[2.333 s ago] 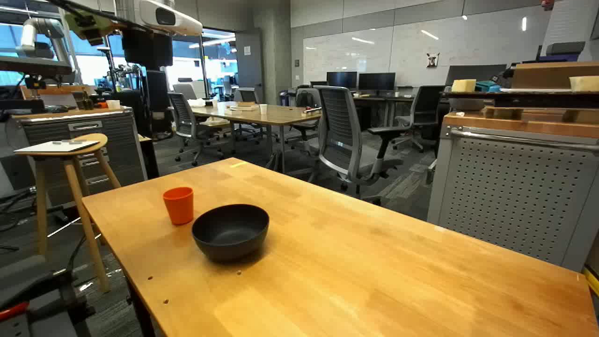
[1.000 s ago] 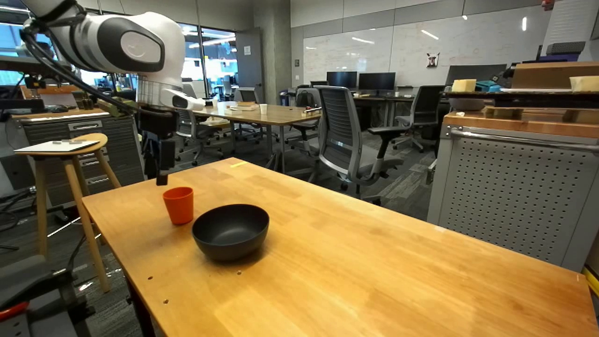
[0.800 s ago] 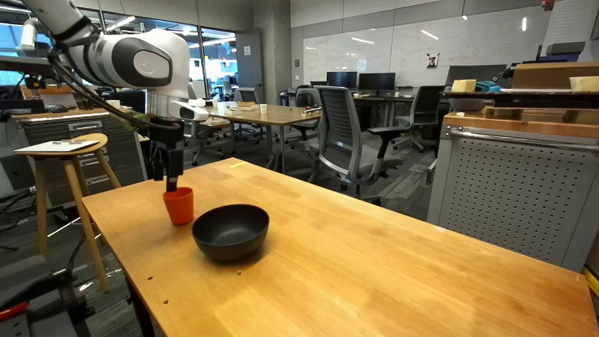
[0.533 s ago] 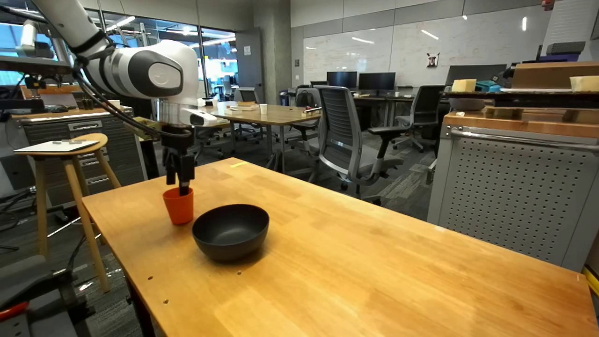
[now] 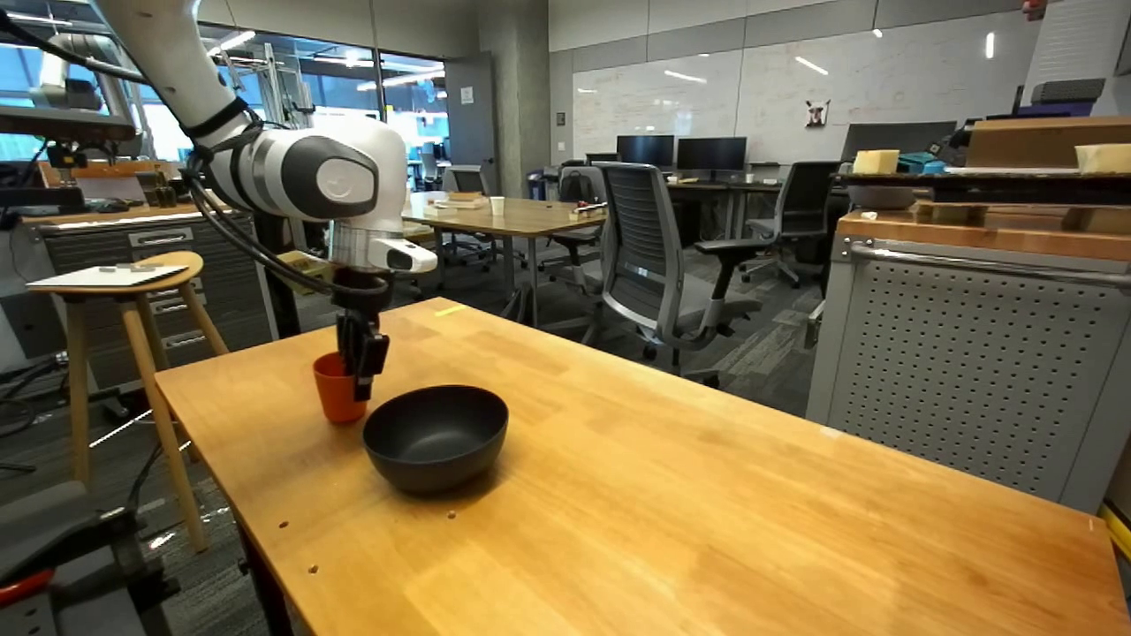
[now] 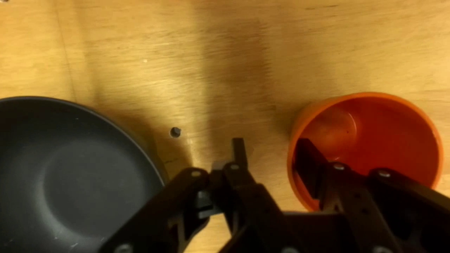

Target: Place the orange cup inside the black bowl

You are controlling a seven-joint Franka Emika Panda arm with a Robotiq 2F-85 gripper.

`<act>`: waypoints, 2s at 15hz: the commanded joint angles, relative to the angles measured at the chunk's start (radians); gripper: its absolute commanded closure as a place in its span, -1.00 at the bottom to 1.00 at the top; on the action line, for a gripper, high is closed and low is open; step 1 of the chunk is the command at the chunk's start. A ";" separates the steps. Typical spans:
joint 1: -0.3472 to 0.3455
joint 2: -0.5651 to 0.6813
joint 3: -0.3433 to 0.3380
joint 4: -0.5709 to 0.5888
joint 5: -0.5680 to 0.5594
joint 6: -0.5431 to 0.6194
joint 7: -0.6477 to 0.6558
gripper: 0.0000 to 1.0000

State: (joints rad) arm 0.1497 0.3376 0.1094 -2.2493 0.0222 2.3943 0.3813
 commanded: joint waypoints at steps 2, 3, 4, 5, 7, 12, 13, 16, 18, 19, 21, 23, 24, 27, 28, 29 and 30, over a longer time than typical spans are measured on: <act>-0.008 0.028 0.009 0.025 0.097 0.014 -0.052 0.92; -0.016 0.022 0.019 0.019 0.135 0.018 -0.074 0.96; -0.024 0.015 0.027 0.016 0.172 0.022 -0.097 0.98; -0.027 0.002 0.033 0.008 0.203 0.025 -0.115 1.00; -0.027 -0.032 0.034 -0.014 0.241 0.030 -0.132 0.95; -0.015 -0.219 -0.031 -0.126 0.190 0.085 -0.024 0.94; -0.016 -0.258 -0.048 -0.151 0.172 0.097 0.009 0.94; -0.042 -0.357 -0.095 -0.240 0.107 0.128 0.133 0.94; -0.075 -0.406 -0.114 -0.300 0.039 0.152 0.228 0.94; -0.095 -0.424 -0.119 -0.329 -0.005 0.175 0.281 0.94; -0.141 -0.452 -0.123 -0.379 -0.112 0.220 0.396 0.94; -0.186 -0.446 -0.120 -0.408 -0.197 0.258 0.496 0.94; -0.202 -0.439 -0.120 -0.414 -0.225 0.261 0.525 0.94; -0.212 -0.372 -0.127 -0.403 -0.174 0.283 0.484 0.94; -0.209 -0.348 -0.128 -0.389 -0.140 0.284 0.453 0.94; -0.203 -0.322 -0.129 -0.376 -0.097 0.289 0.421 0.94; -0.199 -0.297 -0.130 -0.362 -0.048 0.299 0.385 0.94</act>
State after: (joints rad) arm -0.0583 -0.0301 -0.0141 -2.6518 -0.1294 2.6560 0.8500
